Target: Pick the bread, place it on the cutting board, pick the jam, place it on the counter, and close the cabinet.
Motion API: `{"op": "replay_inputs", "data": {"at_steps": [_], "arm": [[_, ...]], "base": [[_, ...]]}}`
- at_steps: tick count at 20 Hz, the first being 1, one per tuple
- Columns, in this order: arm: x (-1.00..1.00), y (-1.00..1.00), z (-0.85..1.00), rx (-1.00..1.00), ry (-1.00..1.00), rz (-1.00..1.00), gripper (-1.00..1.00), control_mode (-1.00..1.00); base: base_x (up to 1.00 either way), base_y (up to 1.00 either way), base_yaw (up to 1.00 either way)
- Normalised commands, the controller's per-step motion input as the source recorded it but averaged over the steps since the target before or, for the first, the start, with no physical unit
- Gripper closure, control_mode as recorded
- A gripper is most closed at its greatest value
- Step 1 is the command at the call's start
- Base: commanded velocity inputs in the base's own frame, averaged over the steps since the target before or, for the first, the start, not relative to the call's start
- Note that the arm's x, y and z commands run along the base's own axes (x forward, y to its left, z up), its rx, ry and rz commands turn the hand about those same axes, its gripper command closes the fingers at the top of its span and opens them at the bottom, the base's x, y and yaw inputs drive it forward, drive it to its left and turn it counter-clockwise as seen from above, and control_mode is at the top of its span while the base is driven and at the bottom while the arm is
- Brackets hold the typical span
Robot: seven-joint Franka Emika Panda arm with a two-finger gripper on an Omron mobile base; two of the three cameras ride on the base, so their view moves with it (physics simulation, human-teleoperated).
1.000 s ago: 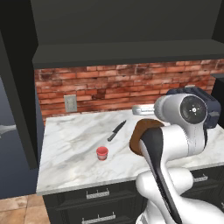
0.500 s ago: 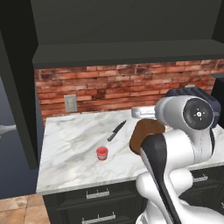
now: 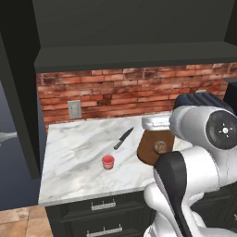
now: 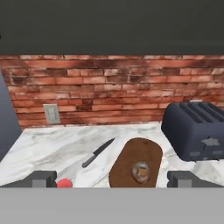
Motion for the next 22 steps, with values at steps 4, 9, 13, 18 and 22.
{"op": "replay_inputs", "data": {"at_steps": [4, 9, 13, 18, 22], "arm": [[-0.32, 0.07, 0.00, 0.00, -0.13, 0.00, -1.00, -1.00], [-0.40, 0.14, 0.00, 0.00, -0.19, 0.00, -1.00, -1.00], [-0.46, 0.14, 0.00, 0.00, -0.18, 0.00, -1.00, -1.00], [-0.37, 0.21, 0.00, -0.01, -0.14, 0.00, -1.00, -1.00], [-0.29, 0.24, 0.00, -0.01, -0.10, 0.00, -1.00, -1.00]], "base": [[0.00, 0.00, 0.00], [0.00, 0.00, 0.00], [0.00, 0.00, 0.00], [0.00, 0.00, 0.00], [0.00, 0.00, 0.00]]}}
